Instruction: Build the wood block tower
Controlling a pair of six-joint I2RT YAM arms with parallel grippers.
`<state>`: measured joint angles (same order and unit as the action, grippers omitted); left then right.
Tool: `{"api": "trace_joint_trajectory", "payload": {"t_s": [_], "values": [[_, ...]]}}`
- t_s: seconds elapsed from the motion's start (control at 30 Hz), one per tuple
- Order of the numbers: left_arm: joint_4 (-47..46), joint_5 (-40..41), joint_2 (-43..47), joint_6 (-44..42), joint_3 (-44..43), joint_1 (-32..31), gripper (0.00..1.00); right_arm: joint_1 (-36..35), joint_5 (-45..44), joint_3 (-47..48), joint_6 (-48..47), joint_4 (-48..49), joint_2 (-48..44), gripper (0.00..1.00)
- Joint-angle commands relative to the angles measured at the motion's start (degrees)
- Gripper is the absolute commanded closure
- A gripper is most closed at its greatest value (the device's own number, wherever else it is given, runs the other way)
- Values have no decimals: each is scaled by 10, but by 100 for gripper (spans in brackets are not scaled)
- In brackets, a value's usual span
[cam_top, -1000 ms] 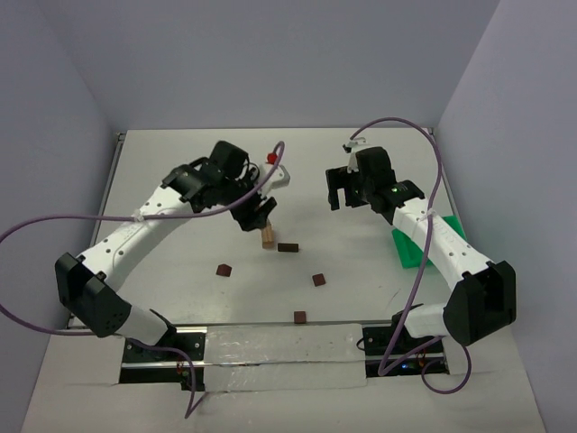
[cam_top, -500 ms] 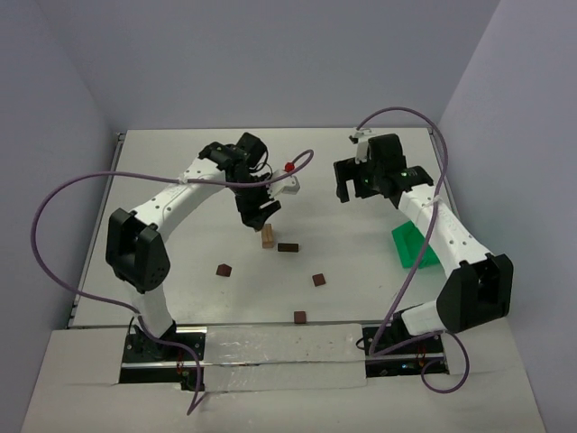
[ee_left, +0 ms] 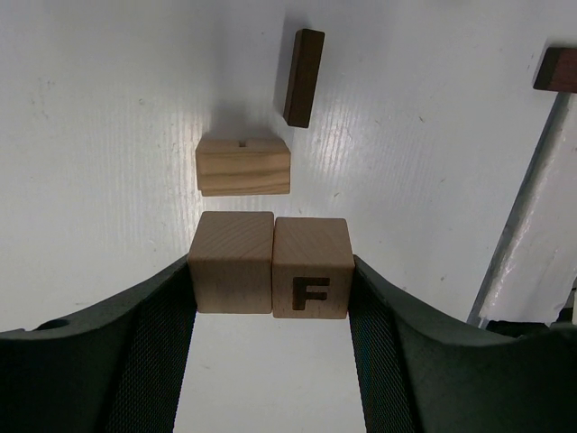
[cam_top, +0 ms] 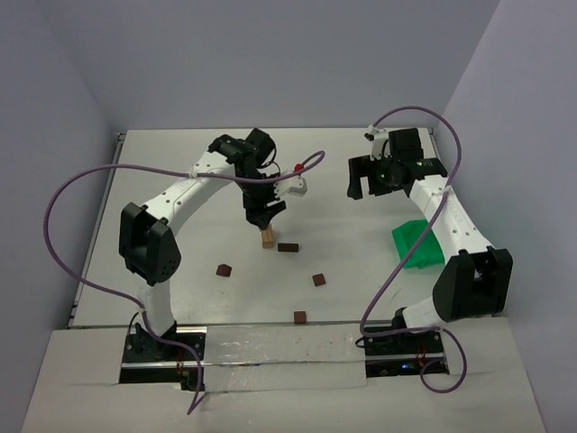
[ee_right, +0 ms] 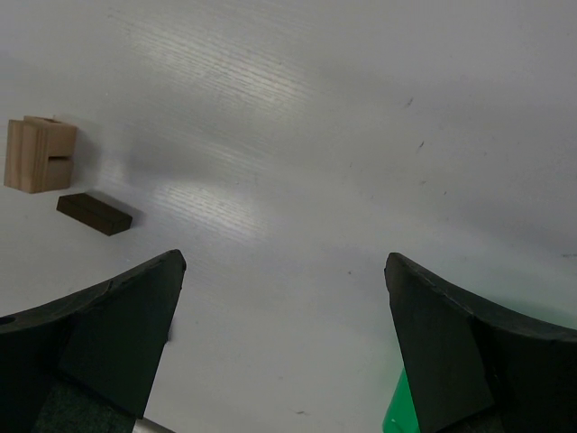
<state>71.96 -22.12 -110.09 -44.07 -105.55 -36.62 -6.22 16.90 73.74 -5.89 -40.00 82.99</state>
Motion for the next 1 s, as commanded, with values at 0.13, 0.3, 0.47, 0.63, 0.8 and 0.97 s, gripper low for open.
{"api": "trace_joint_trajectory", "payload": {"t_s": [0.13,0.3,0.47,0.63,0.8,0.97], "values": [[-6,15,-30,-19,-5,-22,86,-2,31,42,-11,-18,10,0],[-11,35,-50,-13,-5,-25,90,-2,37,46,-11,-21,16,0],[-15,50,-66,-8,-9,-28,88,-1,44,50,-12,-25,27,0],[-25,66,-82,6,-15,-29,86,-2,47,54,-13,-26,31,0],[-45,97,-95,28,-11,-35,83,-1,46,54,-13,-26,32,0],[-63,110,-94,38,-2,-37,78,-2,50,55,-13,-27,35,0]]}}
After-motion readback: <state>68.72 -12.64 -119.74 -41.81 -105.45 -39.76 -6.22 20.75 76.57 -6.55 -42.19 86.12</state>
